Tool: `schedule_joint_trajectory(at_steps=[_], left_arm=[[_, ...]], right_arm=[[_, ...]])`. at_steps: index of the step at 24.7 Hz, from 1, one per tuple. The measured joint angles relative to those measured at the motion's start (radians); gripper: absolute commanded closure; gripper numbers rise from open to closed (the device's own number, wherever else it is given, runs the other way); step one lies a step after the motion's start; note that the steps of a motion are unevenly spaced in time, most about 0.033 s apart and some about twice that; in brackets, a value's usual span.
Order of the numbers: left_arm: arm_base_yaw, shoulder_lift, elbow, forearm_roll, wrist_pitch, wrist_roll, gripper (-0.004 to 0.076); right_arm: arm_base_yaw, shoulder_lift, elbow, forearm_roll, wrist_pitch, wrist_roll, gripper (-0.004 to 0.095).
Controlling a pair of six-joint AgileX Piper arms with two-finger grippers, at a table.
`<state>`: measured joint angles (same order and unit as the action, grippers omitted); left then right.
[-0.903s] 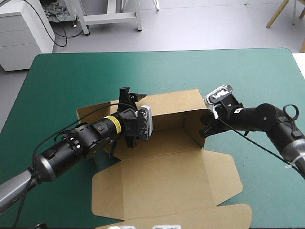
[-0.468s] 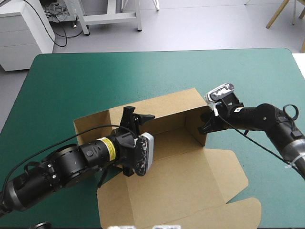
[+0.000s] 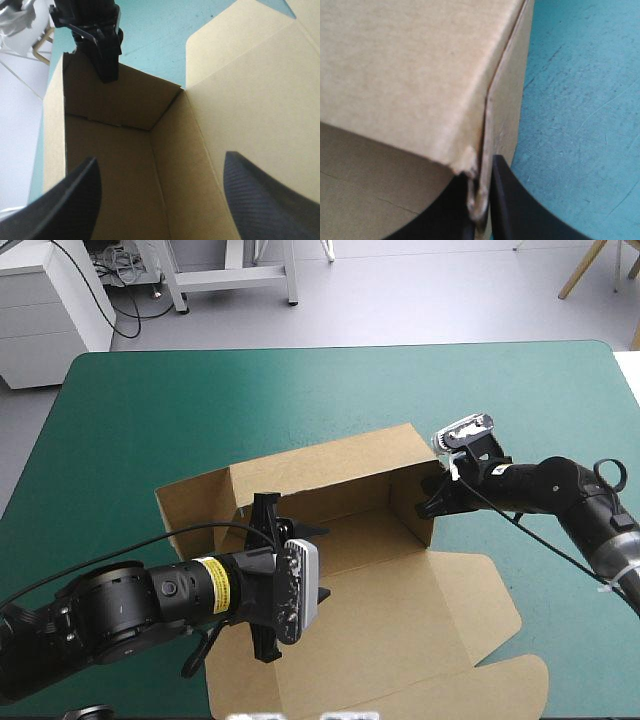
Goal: Fold the box
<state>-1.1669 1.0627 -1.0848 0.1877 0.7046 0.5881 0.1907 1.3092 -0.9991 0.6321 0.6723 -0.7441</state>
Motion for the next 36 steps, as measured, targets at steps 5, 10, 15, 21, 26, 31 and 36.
schedule_joint_trajectory(at_steps=[5, 10, 15, 21, 26, 31, 36], left_arm=[[0.0, 0.07, -0.17, -0.078, 0.204, -0.039, 0.0255], [0.0, 0.175, -0.384, -0.112, 0.453, -0.107, 0.0255], [0.002, 0.265, -0.563, -0.063, 0.542, -0.19, 0.0281], [0.151, 0.283, -0.684, 0.035, 0.542, -0.311, 0.0371], [0.536, 0.265, -0.711, -0.002, 0.542, -0.331, 0.0374], [0.923, 0.184, -0.712, -0.009, 0.543, -0.379, 0.0486], [1.011, 0.03, -0.657, -0.029, 0.543, -0.421, 0.0731]], right_arm=[[0.0, 0.0, 0.0, 0.0, 0.001, 0.002, 0.0926], [0.0, 0.0, 0.0, -0.001, 0.004, 0.002, 0.0926], [0.0, 0.0, 0.0, -0.003, 0.01, 0.006, 0.0926], [0.0, 0.0, 0.0, -0.012, 0.025, 0.01, 0.0926], [0.0, 0.0, 0.0, -0.014, 0.026, 0.016, 0.0926], [0.0, 0.0, 0.0, -0.014, 0.026, 0.017, 0.0926], [0.0, 0.0, 0.0, -0.014, 0.026, 0.018, 0.0926]])
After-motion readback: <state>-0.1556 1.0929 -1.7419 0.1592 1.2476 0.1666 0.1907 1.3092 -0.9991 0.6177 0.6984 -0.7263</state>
